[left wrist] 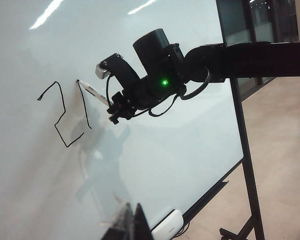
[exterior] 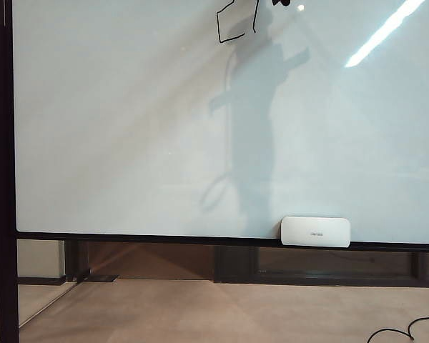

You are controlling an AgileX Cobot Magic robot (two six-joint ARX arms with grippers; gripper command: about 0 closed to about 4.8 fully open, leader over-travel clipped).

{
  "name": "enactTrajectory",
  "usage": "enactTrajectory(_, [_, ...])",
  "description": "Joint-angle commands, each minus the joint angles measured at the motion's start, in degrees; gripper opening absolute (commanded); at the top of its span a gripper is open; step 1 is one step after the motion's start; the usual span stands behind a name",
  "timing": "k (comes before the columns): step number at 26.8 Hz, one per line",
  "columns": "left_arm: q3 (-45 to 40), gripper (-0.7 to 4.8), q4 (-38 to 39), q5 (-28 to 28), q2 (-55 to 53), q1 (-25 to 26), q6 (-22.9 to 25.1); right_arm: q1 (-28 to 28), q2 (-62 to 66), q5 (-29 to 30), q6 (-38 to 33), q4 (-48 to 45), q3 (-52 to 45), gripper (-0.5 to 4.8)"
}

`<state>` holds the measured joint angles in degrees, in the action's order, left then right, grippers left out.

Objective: Reach to the right to find the marker pen, pick it up, and write the number 20 on the whiteboard.

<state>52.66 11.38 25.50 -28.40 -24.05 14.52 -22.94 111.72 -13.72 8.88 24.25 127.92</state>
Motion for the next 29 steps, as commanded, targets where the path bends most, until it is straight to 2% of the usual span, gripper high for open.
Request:
enactTrajectory(1, [0.28,-0.05,-0.74,0.22,0.07,0.02,0.07,0.0,-0.28,-0.28,0.13,-1.51,0.33,-0.02])
enactTrajectory(11, [0.28,-0.05,-0.74,0.22,0.07,0.02,0.07,0.15,-0.2,-0.85,0.11,-0.72,0.33,-0.02])
enactTrajectory(17, [0.28,-0.05,-0.74,0.22,0.13,0.02,0.04,0.24,-0.24,-7.32,0.15,-0.66,0.33,-0.02])
enactTrajectory(29, [0.28,-0.05,-0.52,0.24,0.22,0.02,0.04,1.64,-0.55,-12.31,0.13,2.69,0.33,-0.02])
